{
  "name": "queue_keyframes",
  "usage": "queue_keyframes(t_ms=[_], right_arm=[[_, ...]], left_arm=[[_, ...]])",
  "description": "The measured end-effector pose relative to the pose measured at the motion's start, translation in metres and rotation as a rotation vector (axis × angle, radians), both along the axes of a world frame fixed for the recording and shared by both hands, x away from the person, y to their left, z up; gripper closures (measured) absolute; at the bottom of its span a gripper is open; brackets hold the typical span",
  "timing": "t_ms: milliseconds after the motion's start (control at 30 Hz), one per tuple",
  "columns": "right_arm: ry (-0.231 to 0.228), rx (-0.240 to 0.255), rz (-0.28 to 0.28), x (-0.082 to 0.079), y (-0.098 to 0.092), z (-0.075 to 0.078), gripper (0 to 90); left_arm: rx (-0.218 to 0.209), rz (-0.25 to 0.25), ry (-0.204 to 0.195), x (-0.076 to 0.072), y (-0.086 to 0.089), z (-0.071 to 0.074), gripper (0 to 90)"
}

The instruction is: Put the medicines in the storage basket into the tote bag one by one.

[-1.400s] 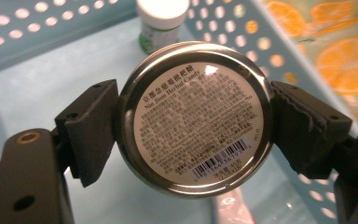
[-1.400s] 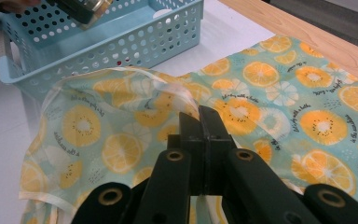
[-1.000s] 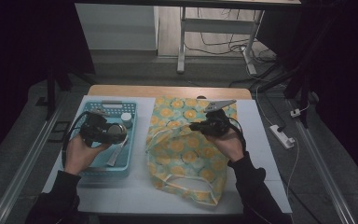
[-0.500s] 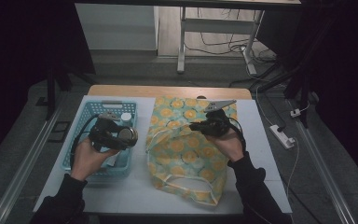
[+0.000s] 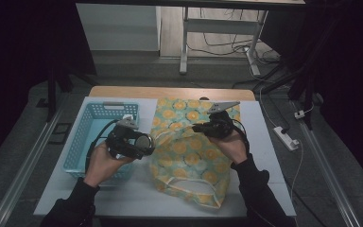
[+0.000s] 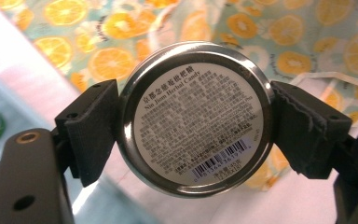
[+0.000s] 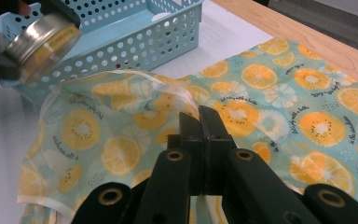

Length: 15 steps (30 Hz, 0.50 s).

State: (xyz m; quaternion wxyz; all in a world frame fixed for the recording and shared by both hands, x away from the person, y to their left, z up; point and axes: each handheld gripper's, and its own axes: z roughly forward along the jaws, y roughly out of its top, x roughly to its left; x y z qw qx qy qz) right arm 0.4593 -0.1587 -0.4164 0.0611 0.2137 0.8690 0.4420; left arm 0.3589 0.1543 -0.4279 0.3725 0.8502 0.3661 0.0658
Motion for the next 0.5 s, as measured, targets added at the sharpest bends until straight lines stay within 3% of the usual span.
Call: queue_keyframes(t_ms=[500], right_arm=[[-0.007,-0.002,-0.012,0.001,0.000,-0.001,90.0]], left_arm=[[-0.005,-0.110,0.007,0.005,-0.043,0.000,20.5]])
